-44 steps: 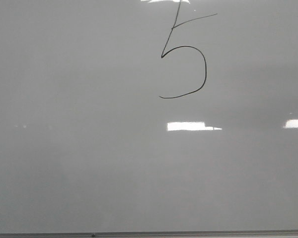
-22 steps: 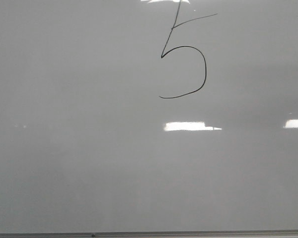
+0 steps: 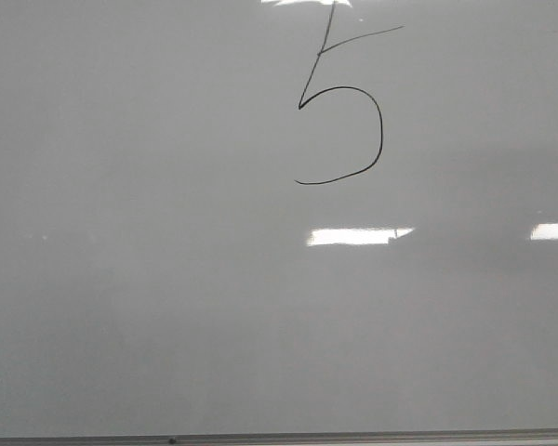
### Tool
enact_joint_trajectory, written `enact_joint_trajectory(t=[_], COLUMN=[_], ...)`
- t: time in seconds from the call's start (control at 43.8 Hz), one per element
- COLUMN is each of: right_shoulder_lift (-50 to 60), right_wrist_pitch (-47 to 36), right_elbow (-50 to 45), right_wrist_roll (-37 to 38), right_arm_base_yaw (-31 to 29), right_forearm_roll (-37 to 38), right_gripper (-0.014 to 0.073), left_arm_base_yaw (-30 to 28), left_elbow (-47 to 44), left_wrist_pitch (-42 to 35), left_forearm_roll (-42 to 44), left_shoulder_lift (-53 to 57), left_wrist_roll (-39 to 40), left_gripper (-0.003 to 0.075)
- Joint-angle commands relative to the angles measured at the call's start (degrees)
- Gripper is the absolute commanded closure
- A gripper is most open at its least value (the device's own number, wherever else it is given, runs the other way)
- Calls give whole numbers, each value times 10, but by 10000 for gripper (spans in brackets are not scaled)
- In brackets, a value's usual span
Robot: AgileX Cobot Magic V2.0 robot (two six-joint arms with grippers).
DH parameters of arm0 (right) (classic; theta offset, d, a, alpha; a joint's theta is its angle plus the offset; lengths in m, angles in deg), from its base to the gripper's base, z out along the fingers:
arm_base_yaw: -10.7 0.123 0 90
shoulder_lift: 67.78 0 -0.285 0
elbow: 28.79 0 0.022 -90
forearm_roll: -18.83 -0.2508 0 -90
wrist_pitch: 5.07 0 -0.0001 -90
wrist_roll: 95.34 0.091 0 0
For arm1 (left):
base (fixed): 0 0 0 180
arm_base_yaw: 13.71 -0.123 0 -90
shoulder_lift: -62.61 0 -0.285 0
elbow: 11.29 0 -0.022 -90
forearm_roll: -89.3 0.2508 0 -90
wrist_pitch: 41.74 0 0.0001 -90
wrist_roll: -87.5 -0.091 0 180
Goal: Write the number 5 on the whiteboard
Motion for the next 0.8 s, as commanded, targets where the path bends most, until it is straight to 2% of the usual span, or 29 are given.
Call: enact_joint_trajectory(t=[0.0, 0.137, 0.411, 0.571, 0.777], right_shoulder_lift=[-7, -7, -7, 17, 99], right_wrist_pitch=[-94, -147, -194, -181, -175], right_elbow=[-25, -86, -167, -166, -166], right_wrist_roll=[-3, -3, 2, 9, 9], right_arm_base_yaw=[-3, -3, -3, -3, -3], right_forearm_roll=[8, 9, 9, 9, 9], right_gripper=[656, 656, 656, 656, 656], left_arm_base_yaw=[4, 4, 4, 4, 4], left_elbow=[-3, -3, -3, -3, -3], left_wrist_pitch=[-48, -48, -48, -48, -48], left_forearm_roll=[-6, -6, -6, -6, -6], left_shoulder_lift=[7, 7, 7, 7, 7], left_wrist_roll=[4, 4, 4, 4, 4], left_gripper=[741, 741, 741, 741, 741])
